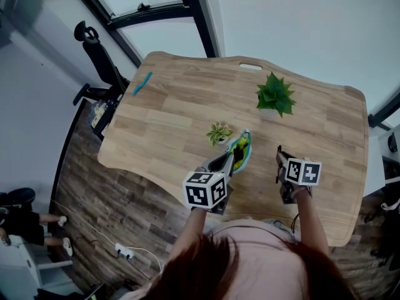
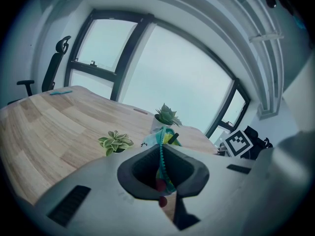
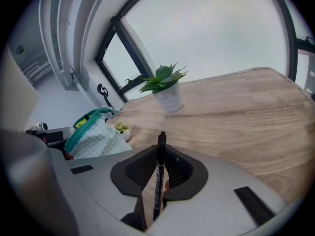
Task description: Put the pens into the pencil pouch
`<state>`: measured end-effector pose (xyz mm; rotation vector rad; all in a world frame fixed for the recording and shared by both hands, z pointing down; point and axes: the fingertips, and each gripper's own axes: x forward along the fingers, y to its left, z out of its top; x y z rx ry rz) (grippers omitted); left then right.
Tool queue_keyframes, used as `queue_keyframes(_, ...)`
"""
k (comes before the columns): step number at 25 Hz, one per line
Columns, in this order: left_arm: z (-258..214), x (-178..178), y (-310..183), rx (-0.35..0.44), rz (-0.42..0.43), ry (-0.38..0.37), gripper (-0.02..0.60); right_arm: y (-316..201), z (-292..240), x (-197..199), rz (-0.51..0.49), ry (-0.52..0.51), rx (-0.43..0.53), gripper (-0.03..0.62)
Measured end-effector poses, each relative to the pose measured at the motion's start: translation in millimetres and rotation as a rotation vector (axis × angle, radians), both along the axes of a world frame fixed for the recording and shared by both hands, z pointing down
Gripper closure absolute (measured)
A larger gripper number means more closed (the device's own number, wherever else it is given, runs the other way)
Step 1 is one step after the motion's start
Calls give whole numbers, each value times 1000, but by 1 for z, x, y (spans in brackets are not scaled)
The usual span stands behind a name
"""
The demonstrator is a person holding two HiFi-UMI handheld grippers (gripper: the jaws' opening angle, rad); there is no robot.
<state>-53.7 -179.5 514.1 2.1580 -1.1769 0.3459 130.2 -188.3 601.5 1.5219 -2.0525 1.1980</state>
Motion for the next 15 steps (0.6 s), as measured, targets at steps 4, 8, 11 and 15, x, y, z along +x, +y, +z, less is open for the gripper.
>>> queue_keyframes(4,0,0,0,-1,-2,1,571,-7,-18,-5,22,-68,44,556)
queue_keyframes(8,1,0,0,0,-1,2,571,-13,-37,-9,39,-139,89,556)
queue_keyframes(11,1,1,0,0,0,3,571,-17,-50,-14,44,-193,124,556)
queue_keyframes(15,1,0,0,-1,-1,3,571,-22,-69,-20,43,-254,175,556)
